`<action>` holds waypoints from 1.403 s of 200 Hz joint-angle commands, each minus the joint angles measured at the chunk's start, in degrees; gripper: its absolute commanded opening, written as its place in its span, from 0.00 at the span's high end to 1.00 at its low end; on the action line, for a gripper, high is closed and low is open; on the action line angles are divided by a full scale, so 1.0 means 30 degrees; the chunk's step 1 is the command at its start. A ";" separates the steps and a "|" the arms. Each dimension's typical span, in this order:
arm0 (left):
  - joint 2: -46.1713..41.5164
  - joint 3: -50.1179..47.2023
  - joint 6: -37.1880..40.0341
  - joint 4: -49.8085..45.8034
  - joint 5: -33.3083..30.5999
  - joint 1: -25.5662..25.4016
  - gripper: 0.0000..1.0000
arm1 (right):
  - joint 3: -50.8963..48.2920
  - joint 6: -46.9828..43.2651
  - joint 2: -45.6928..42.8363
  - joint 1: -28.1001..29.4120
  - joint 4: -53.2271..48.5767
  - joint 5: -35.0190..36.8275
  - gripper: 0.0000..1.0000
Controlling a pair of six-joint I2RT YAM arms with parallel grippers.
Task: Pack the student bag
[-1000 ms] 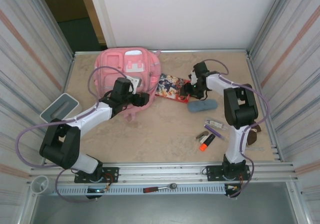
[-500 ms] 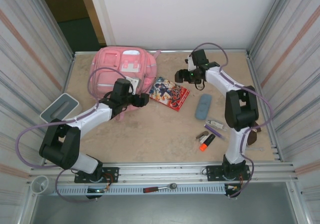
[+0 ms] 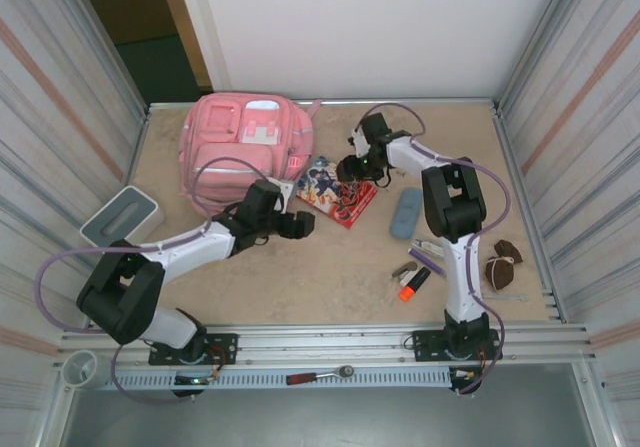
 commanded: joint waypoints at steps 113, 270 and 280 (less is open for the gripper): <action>0.2124 0.0170 -0.2887 -0.0089 -0.1239 -0.0404 0.25 | -0.7887 0.5897 -0.5091 0.1760 0.3190 -0.0776 0.43; 0.1210 -0.0886 -0.3076 0.2424 0.1598 -0.0457 0.29 | -1.3898 0.8255 -1.0910 -0.0434 0.8840 -0.6980 1.00; 0.0197 -0.1440 -0.3220 0.3146 0.2491 0.0113 0.25 | -1.4174 0.8558 -1.1970 -0.0930 0.9186 -0.8003 1.00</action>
